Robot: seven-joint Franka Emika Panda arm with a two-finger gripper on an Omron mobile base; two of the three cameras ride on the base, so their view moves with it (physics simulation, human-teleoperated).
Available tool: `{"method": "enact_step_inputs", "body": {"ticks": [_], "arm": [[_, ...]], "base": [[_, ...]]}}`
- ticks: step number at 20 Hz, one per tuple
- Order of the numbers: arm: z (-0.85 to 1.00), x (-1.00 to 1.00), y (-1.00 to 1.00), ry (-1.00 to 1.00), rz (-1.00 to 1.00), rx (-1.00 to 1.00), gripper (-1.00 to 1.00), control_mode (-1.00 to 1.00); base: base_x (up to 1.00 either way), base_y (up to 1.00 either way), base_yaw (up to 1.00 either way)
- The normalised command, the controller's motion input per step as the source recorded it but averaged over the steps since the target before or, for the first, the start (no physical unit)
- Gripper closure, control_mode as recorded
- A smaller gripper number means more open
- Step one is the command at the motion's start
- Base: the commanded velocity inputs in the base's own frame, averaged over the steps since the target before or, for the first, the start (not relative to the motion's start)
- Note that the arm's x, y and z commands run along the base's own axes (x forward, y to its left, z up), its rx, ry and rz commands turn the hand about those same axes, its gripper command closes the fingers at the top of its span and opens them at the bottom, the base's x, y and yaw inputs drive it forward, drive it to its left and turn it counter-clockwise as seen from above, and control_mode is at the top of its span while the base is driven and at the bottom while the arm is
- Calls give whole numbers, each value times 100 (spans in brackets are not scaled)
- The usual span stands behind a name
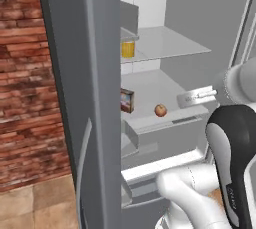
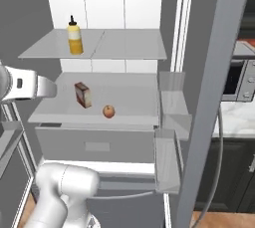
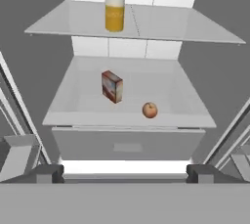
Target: Place the mustard and mustard from the counter to the top shelf of the fridge. If the existing items in the fridge are on the top shelf, move them to other shelves.
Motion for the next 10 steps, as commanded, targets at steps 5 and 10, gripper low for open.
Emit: {"method": "enact_step_inputs", "body": {"ticks": [5,10], "arm": [[0,0,0,0,0,0,-100,100],[0,0,0,0,0,0,-100,100]], "base": [[-100,-25,4],[-100,-44,3]]}}
